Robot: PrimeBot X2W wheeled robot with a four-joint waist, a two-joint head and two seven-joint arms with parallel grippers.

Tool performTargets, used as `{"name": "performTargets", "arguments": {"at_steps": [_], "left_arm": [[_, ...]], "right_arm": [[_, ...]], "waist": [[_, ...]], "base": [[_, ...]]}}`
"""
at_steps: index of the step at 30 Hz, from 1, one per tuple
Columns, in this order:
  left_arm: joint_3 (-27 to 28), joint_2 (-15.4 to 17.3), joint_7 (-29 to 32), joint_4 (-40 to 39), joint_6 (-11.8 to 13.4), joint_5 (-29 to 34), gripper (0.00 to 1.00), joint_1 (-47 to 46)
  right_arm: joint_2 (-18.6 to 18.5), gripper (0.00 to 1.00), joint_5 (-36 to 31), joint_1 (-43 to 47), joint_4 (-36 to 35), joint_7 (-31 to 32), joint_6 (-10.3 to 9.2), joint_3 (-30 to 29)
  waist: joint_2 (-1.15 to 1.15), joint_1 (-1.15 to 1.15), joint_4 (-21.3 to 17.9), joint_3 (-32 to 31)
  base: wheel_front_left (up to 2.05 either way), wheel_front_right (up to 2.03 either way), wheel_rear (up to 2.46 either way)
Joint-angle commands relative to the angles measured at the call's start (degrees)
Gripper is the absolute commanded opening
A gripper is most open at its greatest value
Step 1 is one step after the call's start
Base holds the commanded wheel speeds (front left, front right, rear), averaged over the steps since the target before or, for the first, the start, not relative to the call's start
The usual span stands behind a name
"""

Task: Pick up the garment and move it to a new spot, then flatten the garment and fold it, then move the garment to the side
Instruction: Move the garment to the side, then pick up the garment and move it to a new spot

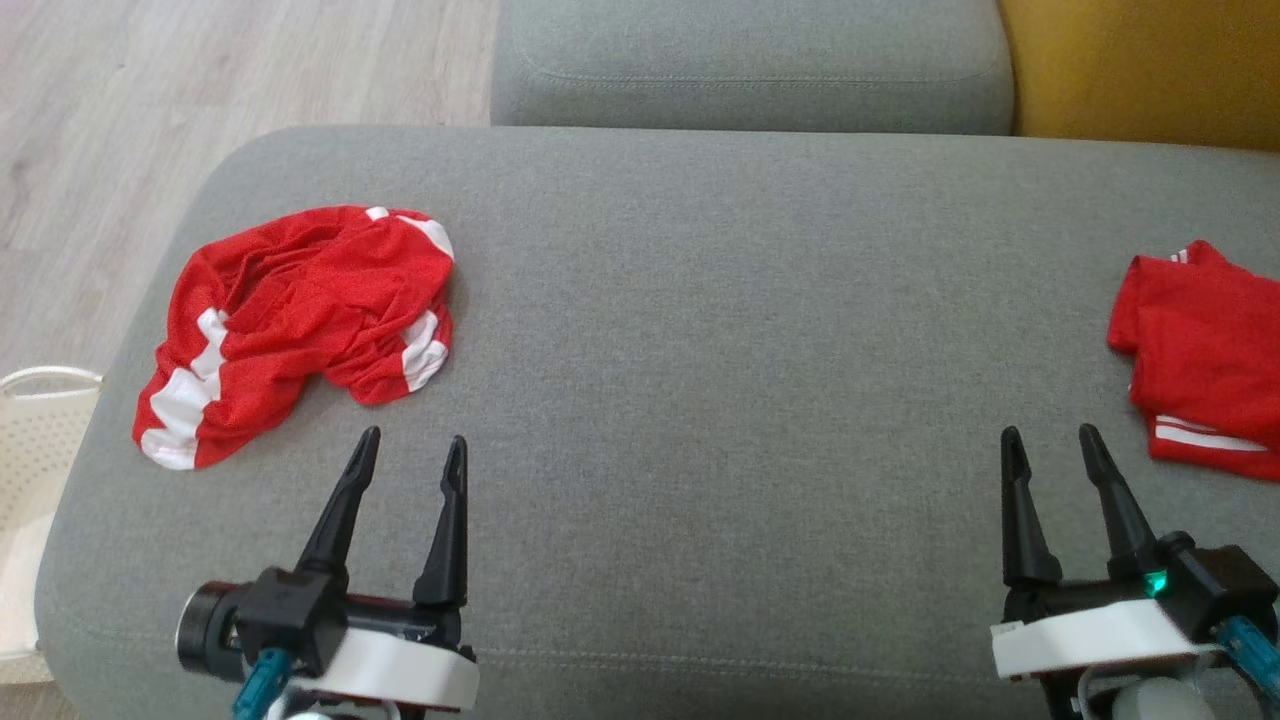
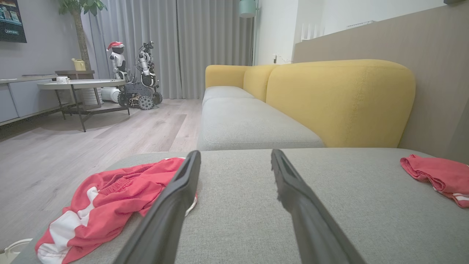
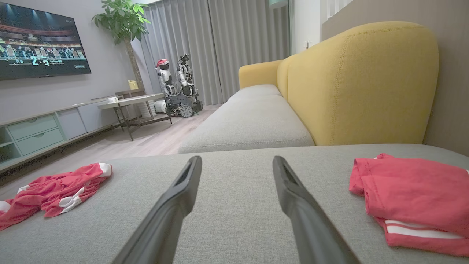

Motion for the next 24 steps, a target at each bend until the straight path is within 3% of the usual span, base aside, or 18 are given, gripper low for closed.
{"name": "performTargets", "arguments": {"at_steps": [1, 15, 24], "left_arm": [[1.85, -0.14, -0.29, -1.62, -0.24, 0.27, 1.0, -1.85], [1.41, -0.15, -0.29, -0.54, -0.15, 0.3, 1.0, -1.52], [1.32, -0.15, -0.29, -0.98, 0.55, 0.02, 1.0, -1.95]], "right_arm": [[-0.13, 1.0, 0.43, -1.25, -2.29, -0.46, 0.11, 1.58], [-0.12, 1.0, 0.42, 0.13, -2.87, -0.47, 0.11, 1.03], [-0.12, 1.0, 0.23, 0.88, -3.64, -0.47, 0.11, 1.86]], "waist": [[0.0, 0.0, -0.12, -0.08], [0.0, 0.0, 0.55, -0.39], [0.0, 0.0, 4.91, -0.33]], "base": [[0.0, 0.0, 0.0], [0.0, 0.0, 0.0], [0.0, 0.0, 0.0]]}}
